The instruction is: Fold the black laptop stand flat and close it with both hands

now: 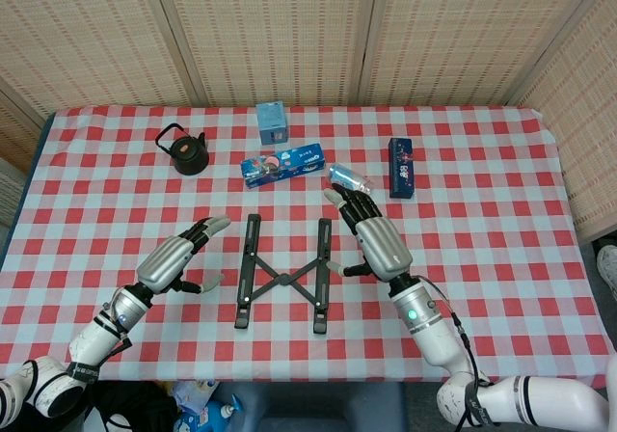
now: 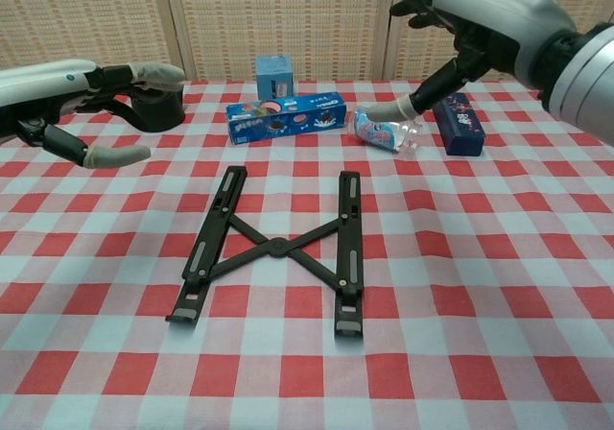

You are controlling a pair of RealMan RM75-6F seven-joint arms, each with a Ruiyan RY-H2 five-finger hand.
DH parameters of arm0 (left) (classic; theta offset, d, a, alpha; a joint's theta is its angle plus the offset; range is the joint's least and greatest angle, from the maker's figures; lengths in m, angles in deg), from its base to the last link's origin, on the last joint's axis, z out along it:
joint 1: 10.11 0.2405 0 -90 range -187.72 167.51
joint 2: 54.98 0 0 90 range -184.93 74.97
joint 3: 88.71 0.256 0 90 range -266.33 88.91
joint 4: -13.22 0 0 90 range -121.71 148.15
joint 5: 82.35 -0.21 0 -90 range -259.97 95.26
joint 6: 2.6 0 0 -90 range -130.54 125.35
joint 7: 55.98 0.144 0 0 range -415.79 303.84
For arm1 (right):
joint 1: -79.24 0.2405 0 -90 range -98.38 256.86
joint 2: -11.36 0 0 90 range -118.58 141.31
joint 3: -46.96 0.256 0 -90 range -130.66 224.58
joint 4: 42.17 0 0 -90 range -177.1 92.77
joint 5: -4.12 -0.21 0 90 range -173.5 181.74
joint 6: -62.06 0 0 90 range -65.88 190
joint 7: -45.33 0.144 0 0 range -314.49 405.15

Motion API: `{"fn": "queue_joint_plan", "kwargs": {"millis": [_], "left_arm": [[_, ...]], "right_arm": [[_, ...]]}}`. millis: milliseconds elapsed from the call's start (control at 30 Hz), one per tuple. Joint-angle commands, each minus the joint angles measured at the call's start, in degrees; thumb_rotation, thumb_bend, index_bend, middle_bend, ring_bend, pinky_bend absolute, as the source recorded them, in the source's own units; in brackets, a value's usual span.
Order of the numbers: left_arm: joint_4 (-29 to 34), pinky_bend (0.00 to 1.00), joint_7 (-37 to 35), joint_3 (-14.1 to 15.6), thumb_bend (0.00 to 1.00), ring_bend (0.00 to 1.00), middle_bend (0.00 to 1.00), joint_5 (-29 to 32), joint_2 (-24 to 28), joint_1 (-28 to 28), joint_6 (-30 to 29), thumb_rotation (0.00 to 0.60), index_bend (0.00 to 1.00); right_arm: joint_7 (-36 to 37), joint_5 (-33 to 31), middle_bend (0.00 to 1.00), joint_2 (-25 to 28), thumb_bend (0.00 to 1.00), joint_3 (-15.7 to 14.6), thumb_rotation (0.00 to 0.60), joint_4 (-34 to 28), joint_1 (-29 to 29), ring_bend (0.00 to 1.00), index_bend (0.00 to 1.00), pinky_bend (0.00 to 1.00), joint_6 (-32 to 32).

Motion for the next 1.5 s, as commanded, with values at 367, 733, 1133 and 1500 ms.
{"fn": "queue_joint_plan", "kwargs": {"millis": [367, 733, 1133, 1500], "left_arm": [[-13.6, 0.2, 15.5, -1.0, 0.33, 0.0, 0.0, -3.3, -8.2, -7.6, 5.6, 0.6, 0.0], [-25.0, 0.19, 26.7, -3.0, 0.29, 0.0, 0.0, -0.1, -18.4, -11.8, 9.3, 0.6, 0.0], [-32.4, 0.18, 38.9, -5.4, 0.23, 0.0, 0.0, 9.3, -22.7, -12.8, 14.4, 0.6, 0.0], [-33.2, 0.17, 38.5, -4.5, 0.22, 0.0, 0.0, 10.9, -23.2, -12.5, 14.9, 0.6, 0.0]], "right_arm": [[-12.1, 14.8, 0.0, 4.5, 0.03, -9.7, 0.6, 3.8, 3.3, 0.0, 0.0, 0.0, -8.7], [-16.7, 21.3, 0.0, -2.3, 0.0, -12.3, 0.6, 12.2, 2.6, 0.0, 0.0, 0.0, -7.2], [-15.7, 24.6, 0.0, -8.8, 0.0, -12.3, 0.6, 21.3, 2.1, 0.0, 0.0, 0.0, -5.6], [-15.9, 25.2, 0.0, -11.2, 0.0, -11.7, 0.6, 26.0, 2.5, 0.0, 0.0, 0.0, -6.3]]}}
